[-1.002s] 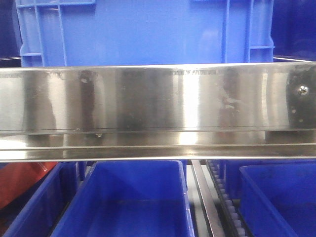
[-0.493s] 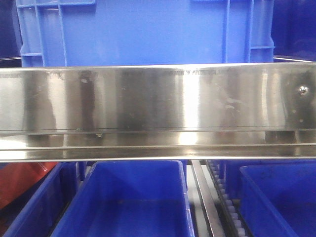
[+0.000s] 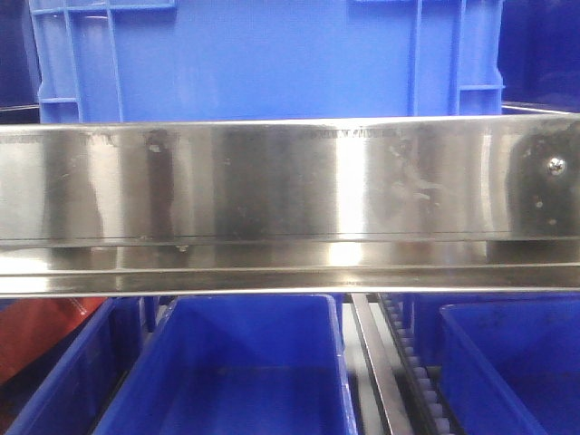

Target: Place cylindrical capacitor in blue bin on shelf

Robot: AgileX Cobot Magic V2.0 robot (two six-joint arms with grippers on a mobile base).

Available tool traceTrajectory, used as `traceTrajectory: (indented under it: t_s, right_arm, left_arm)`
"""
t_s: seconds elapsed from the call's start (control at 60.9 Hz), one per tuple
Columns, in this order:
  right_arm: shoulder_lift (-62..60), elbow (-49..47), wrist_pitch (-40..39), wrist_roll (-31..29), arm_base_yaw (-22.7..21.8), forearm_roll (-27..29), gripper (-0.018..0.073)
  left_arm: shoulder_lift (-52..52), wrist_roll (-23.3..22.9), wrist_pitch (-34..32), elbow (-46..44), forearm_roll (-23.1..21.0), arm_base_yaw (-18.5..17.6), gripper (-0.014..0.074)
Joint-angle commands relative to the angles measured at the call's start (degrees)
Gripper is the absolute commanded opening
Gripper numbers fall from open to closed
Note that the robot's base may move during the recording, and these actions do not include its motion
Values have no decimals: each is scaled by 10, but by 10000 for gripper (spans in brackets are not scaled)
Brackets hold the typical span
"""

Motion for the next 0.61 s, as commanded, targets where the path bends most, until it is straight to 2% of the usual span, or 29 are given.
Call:
traceTrajectory:
  t_s: [0.0,0.592]
  right_arm:
    - [-3,3,-23,1,0,-6,-162]
    - [-3,3,-25,1,0,-6,-162]
  left_arm:
    - [-3,-5,-12,1,2,2,-111]
    - [-3,-5,-13,1,2,2,-111]
